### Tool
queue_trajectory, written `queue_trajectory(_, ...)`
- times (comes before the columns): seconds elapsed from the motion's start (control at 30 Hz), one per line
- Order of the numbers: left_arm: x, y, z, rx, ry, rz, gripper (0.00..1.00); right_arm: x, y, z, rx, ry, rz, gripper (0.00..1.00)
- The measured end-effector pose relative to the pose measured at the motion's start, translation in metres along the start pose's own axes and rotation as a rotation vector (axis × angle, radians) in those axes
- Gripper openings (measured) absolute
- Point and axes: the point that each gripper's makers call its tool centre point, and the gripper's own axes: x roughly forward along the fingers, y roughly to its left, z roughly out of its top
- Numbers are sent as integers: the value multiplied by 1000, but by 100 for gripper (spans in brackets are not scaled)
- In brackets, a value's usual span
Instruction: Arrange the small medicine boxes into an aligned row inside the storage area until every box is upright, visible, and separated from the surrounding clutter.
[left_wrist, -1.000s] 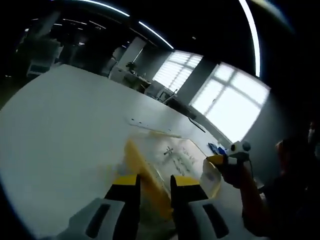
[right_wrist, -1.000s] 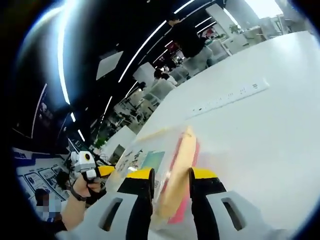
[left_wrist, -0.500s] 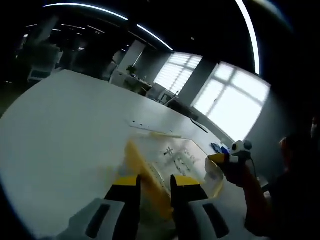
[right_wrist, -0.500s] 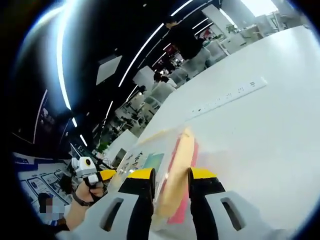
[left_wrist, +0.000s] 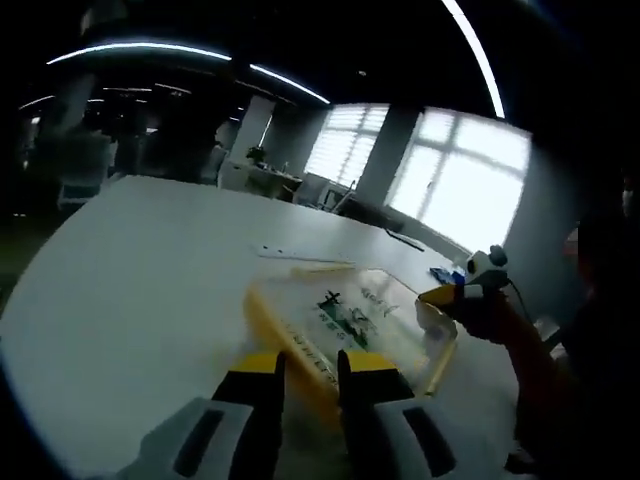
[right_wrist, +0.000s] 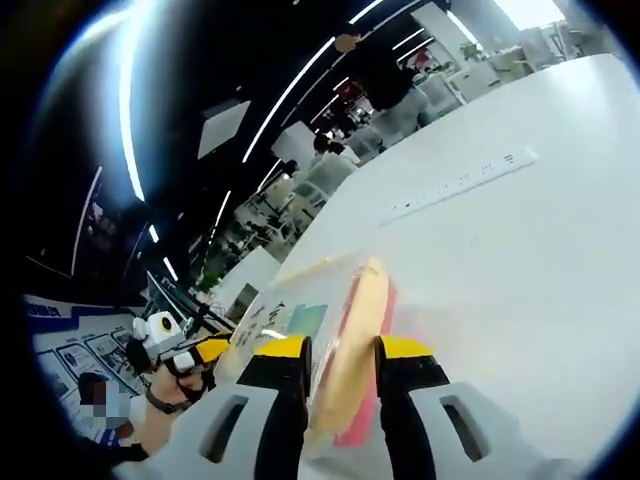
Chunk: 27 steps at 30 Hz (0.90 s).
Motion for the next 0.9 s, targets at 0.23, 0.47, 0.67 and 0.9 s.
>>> queue_trajectory(0.23,-15,-9,-9,12,-28,-5,19,-8,3,-8,-10,12,21,24)
queue_trajectory(0.47,-17,-19,-8,-24,-16,-153,28,-12,6,-14,-4,-52,28,27)
queue_trajectory(0.67,-1,4,52,4,-181,-159,33,-41,15,15,105,-299,92,63)
queue_trajectory(0.9,46,11,50,139,-44,-249,34,-51,26,-35,-33,-134,-21,57)
